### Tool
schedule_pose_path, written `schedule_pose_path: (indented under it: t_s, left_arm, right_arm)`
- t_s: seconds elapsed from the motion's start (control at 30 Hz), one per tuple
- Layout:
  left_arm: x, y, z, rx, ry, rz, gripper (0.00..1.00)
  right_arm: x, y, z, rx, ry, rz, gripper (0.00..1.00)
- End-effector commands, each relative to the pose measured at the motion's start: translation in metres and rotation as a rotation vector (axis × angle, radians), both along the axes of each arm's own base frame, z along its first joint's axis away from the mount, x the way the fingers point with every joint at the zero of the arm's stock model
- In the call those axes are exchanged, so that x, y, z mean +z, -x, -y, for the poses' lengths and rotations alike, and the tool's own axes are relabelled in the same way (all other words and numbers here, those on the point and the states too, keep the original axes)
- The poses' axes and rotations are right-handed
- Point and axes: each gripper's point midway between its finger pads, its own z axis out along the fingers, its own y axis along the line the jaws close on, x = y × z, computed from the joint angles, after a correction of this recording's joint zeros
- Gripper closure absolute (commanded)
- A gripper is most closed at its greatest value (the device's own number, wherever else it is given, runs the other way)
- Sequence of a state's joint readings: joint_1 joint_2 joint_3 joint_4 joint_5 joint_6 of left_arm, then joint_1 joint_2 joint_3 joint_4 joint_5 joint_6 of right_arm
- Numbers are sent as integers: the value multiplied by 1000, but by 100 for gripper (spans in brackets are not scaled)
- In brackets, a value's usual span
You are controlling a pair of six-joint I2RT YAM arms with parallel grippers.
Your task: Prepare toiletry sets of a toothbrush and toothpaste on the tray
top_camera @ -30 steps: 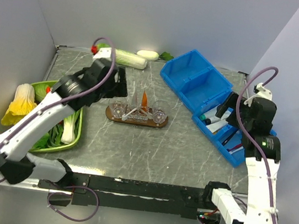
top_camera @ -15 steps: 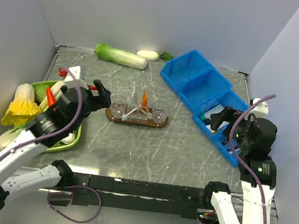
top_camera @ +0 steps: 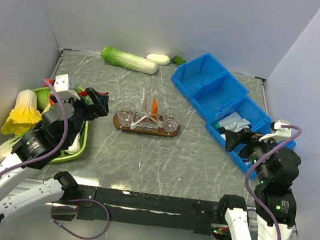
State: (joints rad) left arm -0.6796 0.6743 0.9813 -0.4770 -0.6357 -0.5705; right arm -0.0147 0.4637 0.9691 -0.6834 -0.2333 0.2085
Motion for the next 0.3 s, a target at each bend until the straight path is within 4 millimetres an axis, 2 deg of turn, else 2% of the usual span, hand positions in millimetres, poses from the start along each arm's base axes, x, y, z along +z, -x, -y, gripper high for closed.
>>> schedule_pose_path:
  t_s: [0.0, 0.27]
  left_arm:
    - [13, 2, -6, 8, -1, 61, 1]
    - [22, 13, -14, -2, 13, 100, 0]
  right_arm:
    - [4, 3, 3, -8, 30, 22, 0]
    - [2, 3, 1, 6, 27, 16, 0]
